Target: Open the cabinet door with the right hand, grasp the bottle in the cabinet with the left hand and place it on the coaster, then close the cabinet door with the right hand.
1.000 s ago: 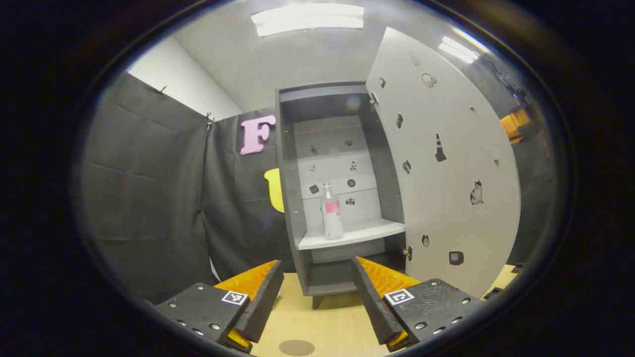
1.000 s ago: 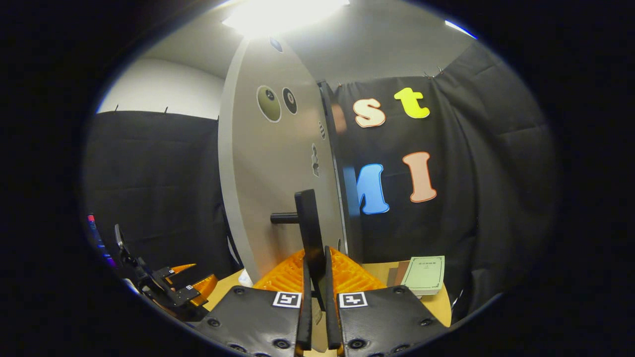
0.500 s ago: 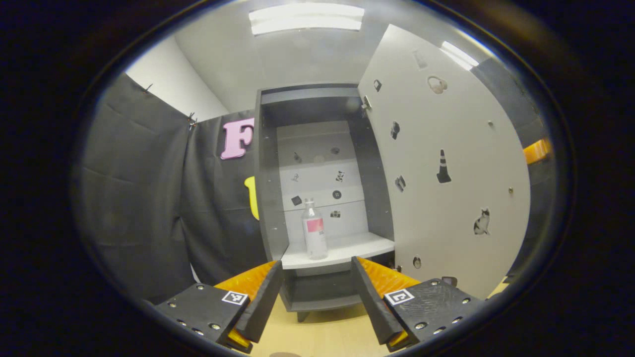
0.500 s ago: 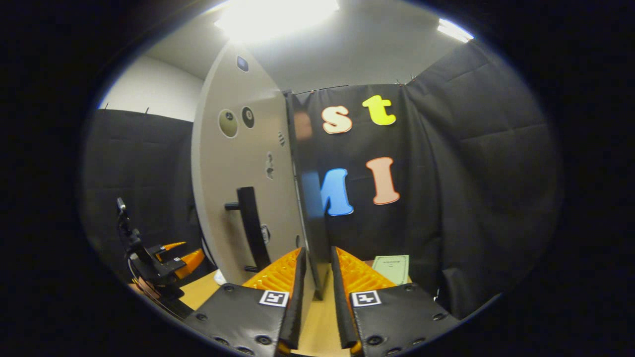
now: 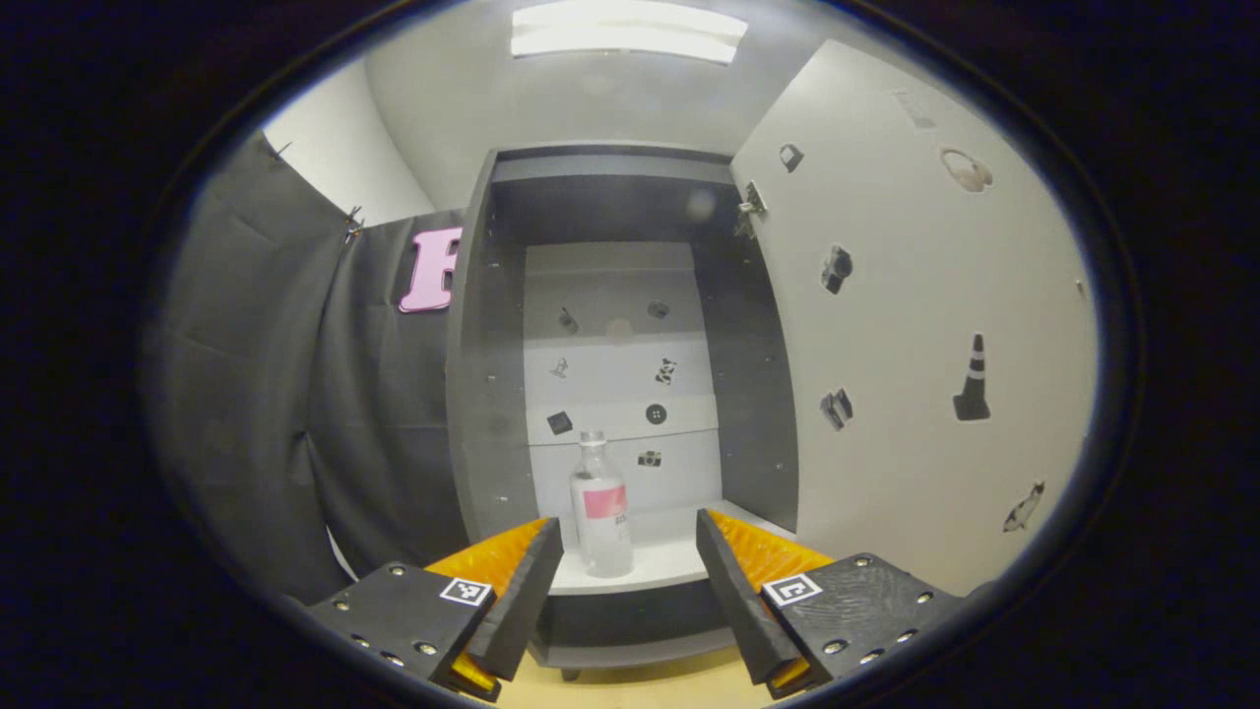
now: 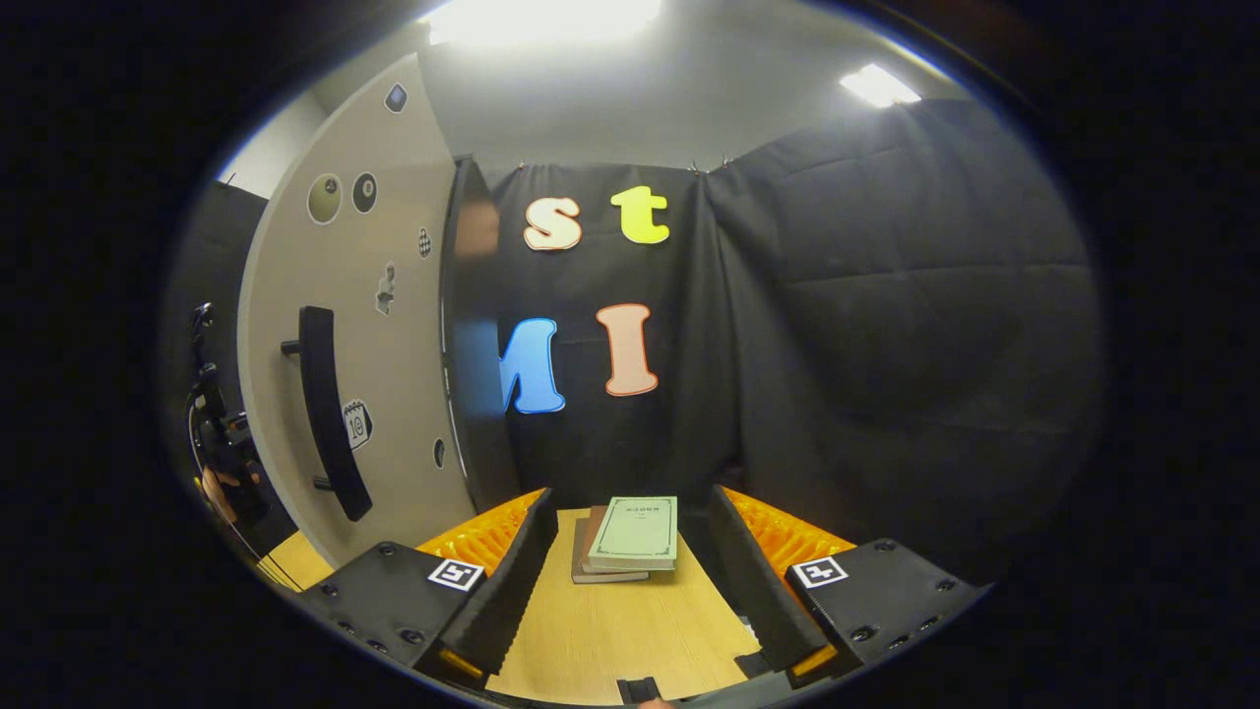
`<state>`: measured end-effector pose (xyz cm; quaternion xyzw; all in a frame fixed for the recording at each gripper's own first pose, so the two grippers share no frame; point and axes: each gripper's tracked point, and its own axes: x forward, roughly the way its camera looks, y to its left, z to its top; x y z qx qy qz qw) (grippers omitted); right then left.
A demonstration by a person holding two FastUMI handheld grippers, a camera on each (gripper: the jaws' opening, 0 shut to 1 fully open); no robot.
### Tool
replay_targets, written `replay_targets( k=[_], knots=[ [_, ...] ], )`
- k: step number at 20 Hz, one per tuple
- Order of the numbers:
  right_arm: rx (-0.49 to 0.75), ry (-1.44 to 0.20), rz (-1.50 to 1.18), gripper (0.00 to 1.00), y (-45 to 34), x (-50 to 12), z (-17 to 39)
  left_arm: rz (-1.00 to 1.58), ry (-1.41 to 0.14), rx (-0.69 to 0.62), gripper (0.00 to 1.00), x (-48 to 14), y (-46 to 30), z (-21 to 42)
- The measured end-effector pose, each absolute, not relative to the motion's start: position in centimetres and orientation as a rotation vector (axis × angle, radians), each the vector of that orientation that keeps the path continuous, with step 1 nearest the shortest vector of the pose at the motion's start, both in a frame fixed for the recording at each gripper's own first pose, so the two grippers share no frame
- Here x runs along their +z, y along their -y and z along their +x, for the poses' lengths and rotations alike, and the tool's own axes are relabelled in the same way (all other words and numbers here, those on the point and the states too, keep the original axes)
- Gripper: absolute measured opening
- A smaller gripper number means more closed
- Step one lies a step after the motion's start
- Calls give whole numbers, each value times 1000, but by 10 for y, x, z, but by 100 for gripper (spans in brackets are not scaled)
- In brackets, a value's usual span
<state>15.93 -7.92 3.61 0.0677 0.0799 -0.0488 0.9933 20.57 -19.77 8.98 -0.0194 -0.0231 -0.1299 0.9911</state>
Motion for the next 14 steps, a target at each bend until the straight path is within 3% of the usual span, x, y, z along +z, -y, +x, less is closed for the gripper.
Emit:
replay_targets(
  k=[5,7,9,10,11,14],
  knots=[
    [-179,-177,127,98,89,29,165,-68,8,-285,83,69,205,270],
    [-199,-181,128,92,89,27,168,-62,-7,-290,84,59,207,290],
    [-219,-188,126,92,89,24,173,-67,-13,-293,84,50,208,306],
    [-228,-192,124,98,89,23,174,-72,-19,-293,84,46,208,314],
    [-236,-195,121,92,87,21,175,-77,-26,-294,83,40,207,321],
    [-265,-213,114,92,85,14,181,-82,-44,-299,84,27,205,342]
  ],
)
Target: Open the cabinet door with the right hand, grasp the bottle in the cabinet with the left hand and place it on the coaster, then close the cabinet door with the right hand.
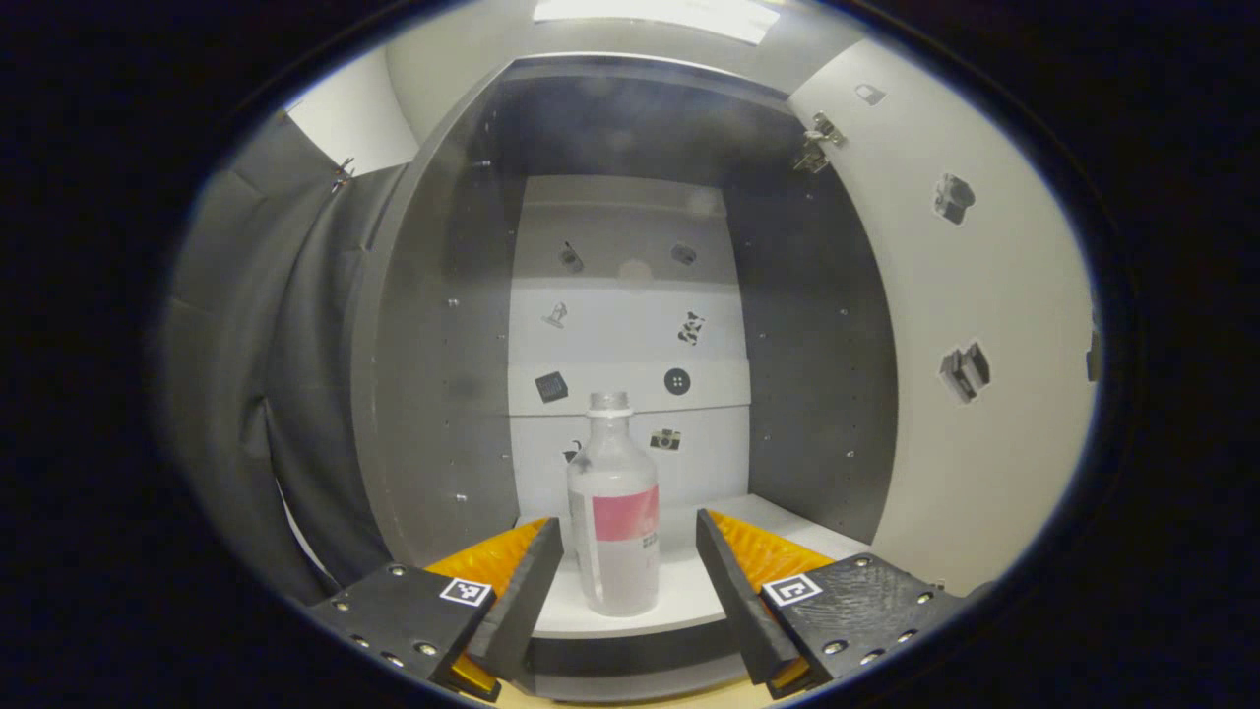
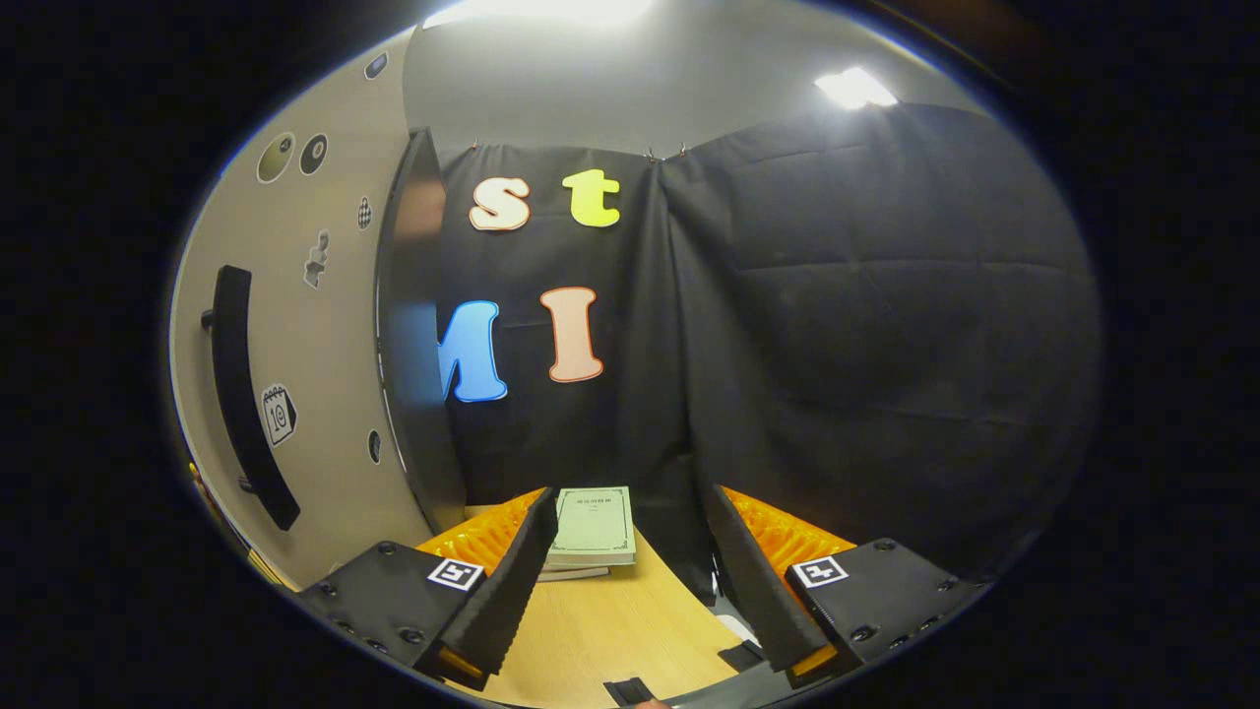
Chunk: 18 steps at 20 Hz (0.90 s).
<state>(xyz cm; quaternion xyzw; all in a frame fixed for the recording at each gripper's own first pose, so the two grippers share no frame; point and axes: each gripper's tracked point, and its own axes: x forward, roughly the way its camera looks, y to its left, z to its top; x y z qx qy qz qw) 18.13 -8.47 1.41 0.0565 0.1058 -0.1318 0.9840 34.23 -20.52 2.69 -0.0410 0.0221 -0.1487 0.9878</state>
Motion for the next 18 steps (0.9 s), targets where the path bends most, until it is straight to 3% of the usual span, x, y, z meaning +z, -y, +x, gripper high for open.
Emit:
replay_targets(
  k=[1,16,18],
  knots=[
    [-274,-220,114,98,83,11,182,-81,-50,-302,83,23,205,350],
    [-323,-250,113,98,71,-2,192,-58,-106,-330,84,-12,215,392],
    [-321,-248,117,98,73,-2,190,-77,-101,-326,72,-10,213,388]
  ],
)
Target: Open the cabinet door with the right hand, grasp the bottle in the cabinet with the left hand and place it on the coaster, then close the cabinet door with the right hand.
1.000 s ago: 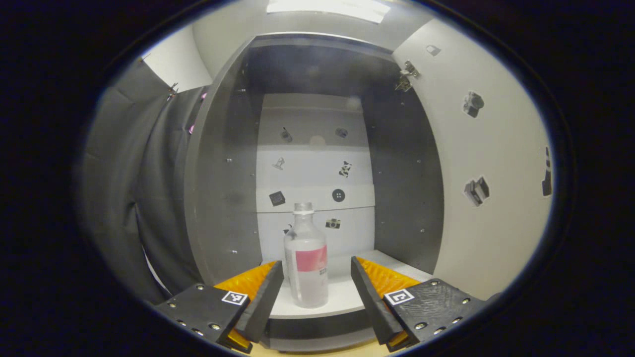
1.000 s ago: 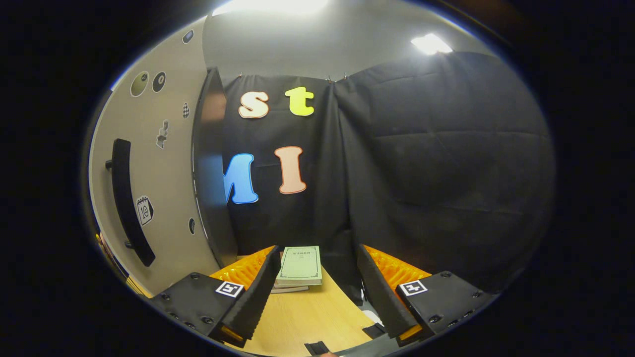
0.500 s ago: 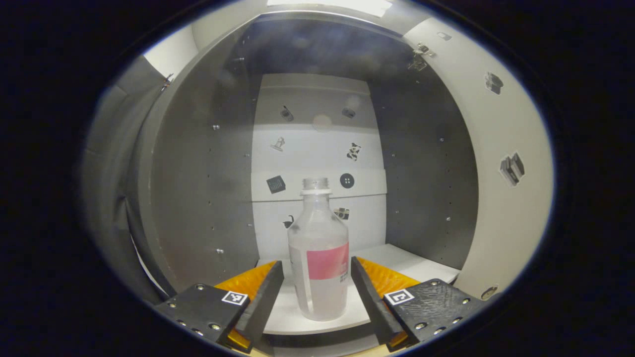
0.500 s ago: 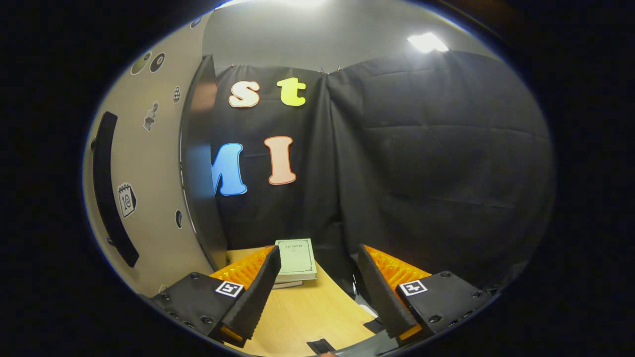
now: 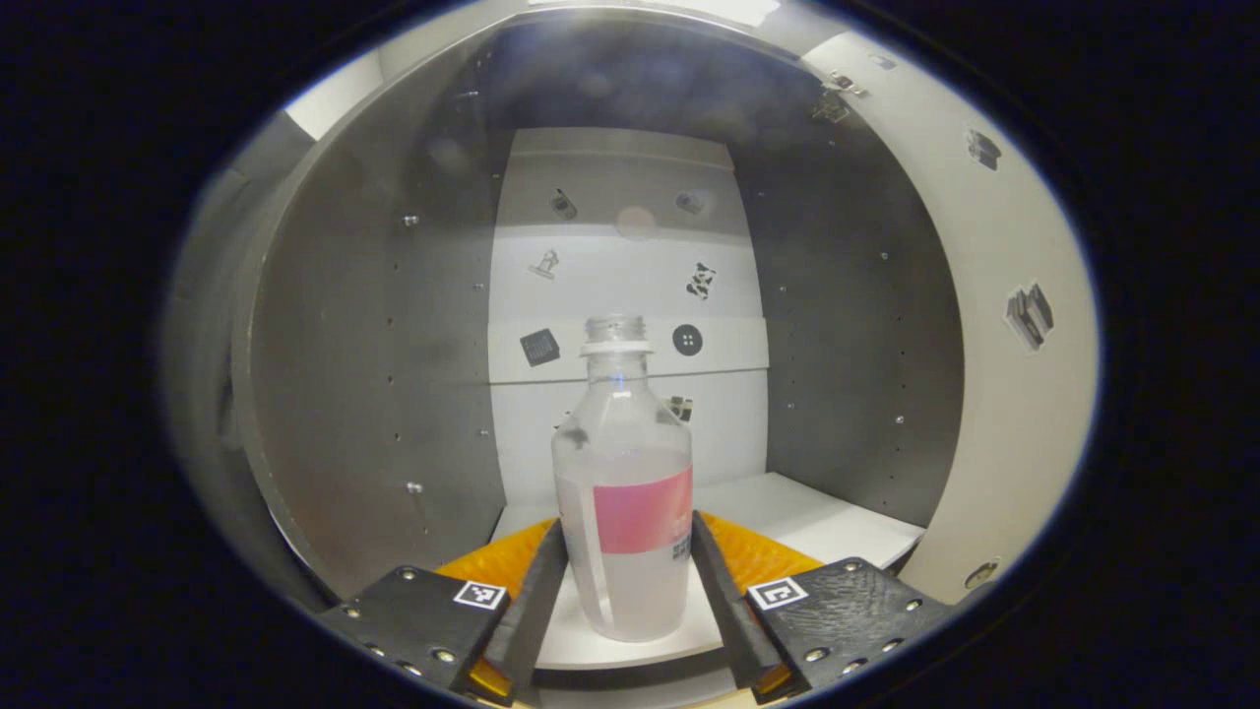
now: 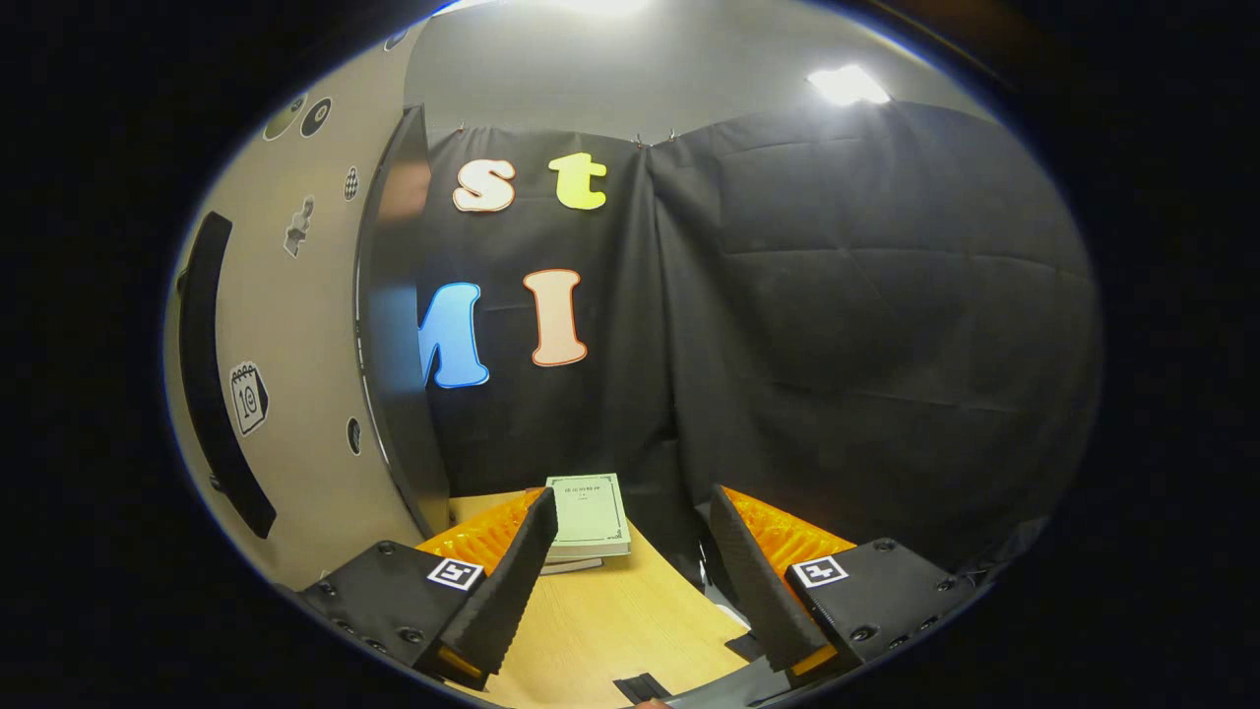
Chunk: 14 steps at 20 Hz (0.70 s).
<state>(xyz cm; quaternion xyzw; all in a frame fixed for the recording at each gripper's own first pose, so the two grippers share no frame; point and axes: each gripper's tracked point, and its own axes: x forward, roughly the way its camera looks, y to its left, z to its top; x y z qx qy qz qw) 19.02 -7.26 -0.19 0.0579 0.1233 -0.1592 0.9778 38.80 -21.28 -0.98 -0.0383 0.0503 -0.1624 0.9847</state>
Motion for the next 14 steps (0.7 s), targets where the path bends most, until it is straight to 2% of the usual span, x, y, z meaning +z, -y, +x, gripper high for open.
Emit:
replay_targets(
  k=[2,3,4,14],
  knots=[
    [-314,-247,120,98,74,-1,188,-97,-96,-319,74,-5,208,382],
    [-309,-246,121,93,74,0,188,-107,-93,-316,74,-3,205,378],
    [-303,-243,121,98,73,1,186,-117,-88,-310,74,-1,201,373],
    [-208,-214,139,98,66,10,174,-121,-33,-254,72,25,157,302]
  ],
)
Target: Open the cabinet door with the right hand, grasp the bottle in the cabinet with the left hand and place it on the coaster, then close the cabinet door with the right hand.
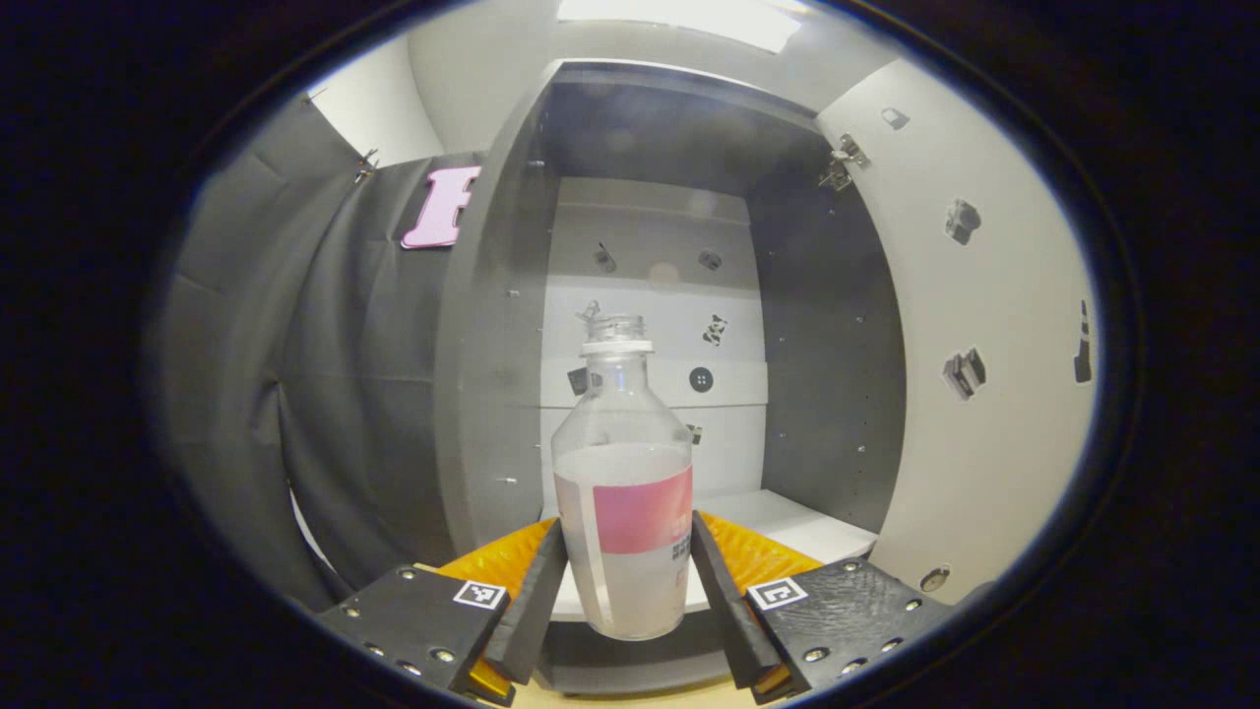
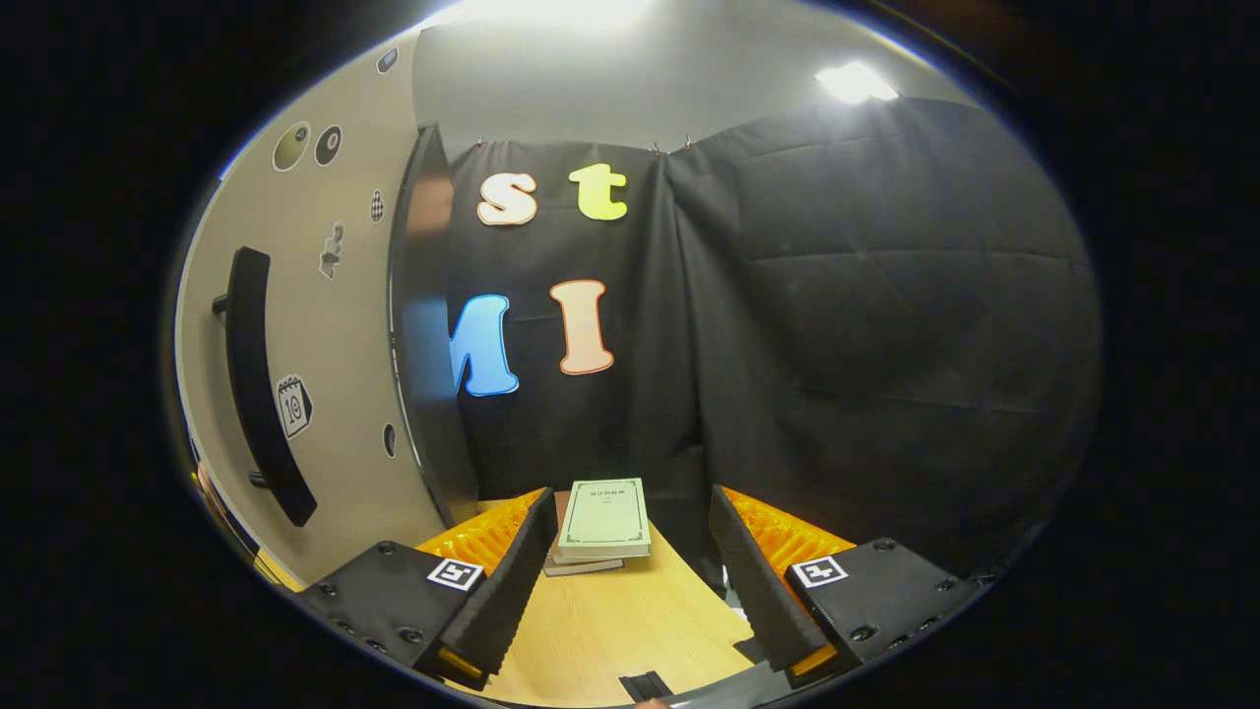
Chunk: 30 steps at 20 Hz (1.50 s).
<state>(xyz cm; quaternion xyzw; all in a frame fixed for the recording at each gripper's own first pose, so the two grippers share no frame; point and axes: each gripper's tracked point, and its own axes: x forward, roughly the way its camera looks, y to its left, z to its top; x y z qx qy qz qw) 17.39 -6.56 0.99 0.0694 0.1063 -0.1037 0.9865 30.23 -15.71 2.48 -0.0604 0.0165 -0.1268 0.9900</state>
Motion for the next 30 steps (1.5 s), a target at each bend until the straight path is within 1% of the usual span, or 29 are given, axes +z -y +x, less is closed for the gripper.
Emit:
replay_targets(
  k=[1,2,10,14,18,20,22,24,26,27,30],
  knots=[
    [-196,-210,144,98,64,10,173,-120,-31,-244,74,26,150,294],
    [-185,-207,147,98,64,11,172,-119,-26,-232,72,27,143,287],
    [-109,-177,163,98,56,17,162,-127,-13,-142,72,19,91,218],
    [-80,-167,166,98,55,17,160,-136,-20,-120,75,8,76,185],
    [-55,-164,179,98,56,13,157,-133,-11,-106,75,-3,66,156],
    [-49,-153,180,98,56,10,147,-141,-9,-98,74,-11,65,153],
    [-49,-138,187,98,55,6,132,-162,-10,-110,74,-26,62,139],
    [-47,-129,202,98,55,6,131,-166,-6,-110,74,-43,56,118],
    [-46,-131,206,98,54,5,134,-167,-11,-103,72,-57,52,106],
    [-48,-135,201,92,55,3,135,-176,-19,-103,74,-66,52,105],
    [-52,-144,182,92,54,0,134,-209,-46,-87,75,-92,47,97]
  ],
)
